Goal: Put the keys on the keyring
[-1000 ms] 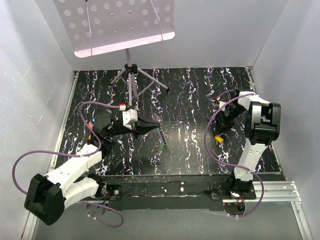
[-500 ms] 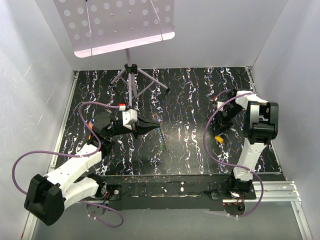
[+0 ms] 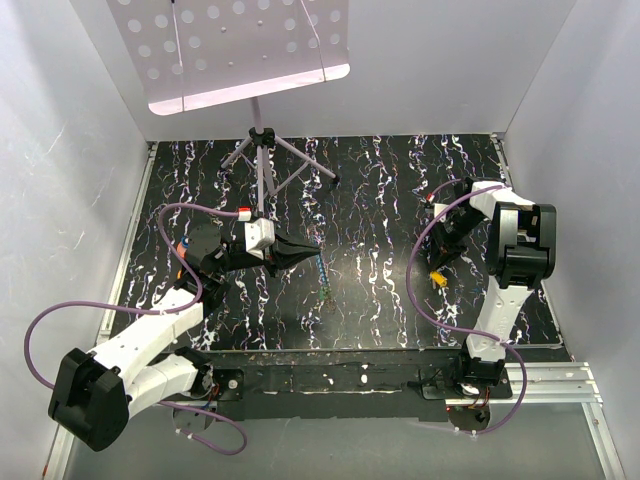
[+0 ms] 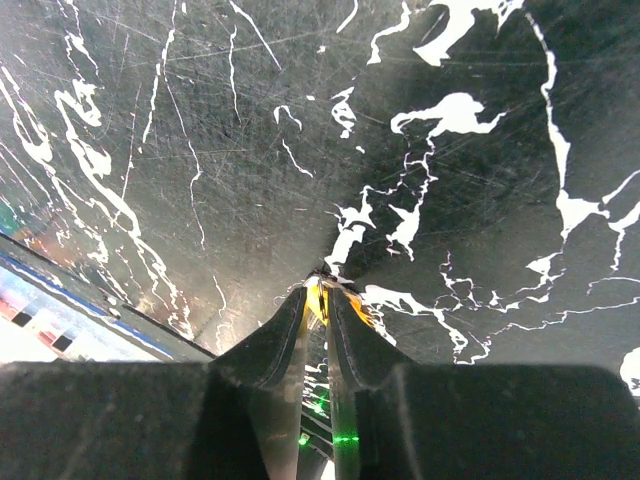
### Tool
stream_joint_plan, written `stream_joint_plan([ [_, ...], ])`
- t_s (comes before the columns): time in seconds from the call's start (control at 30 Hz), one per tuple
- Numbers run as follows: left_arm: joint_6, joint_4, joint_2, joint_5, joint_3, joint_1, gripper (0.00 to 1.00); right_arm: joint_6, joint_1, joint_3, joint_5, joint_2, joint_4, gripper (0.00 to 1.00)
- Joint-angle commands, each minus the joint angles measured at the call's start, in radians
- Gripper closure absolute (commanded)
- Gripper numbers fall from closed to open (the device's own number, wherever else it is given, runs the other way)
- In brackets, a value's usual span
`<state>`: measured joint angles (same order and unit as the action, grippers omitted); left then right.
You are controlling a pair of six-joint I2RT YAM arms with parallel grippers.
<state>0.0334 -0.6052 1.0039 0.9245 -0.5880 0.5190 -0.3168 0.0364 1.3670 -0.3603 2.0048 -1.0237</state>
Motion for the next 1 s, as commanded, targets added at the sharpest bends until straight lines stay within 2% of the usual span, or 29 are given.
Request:
stream_joint_plan([
  [0.0,-0.015,-0.018,-0.031,-0.004,-0.044,-0.005,1.0,0.007,-0.01,0.033,0.015,0.011,-0.026,0.8],
  [0.37,-0.015,-0.016,-0.03,-0.003,-0.044,-0.005,1.0,0.013,-0.021,0.029,0.032,0.011,-0.022,0.83],
  [0.6,-0.016,-0.015,-0.03,-0.001,-0.044,-0.005,1.0,0.013,-0.021,0.029,0.032,0.009,-0.021,0.9],
  [0.73,-0.017,-0.015,-0.031,-0.001,-0.044,-0.005,1.0,0.012,-0.021,0.027,0.032,0.008,-0.019,0.98],
  [0.97,-0.023,-0.01,-0.036,-0.003,-0.044,-0.005,1.0,-0.004,-0.021,0.015,0.003,-0.006,-0.009,0.99],
])
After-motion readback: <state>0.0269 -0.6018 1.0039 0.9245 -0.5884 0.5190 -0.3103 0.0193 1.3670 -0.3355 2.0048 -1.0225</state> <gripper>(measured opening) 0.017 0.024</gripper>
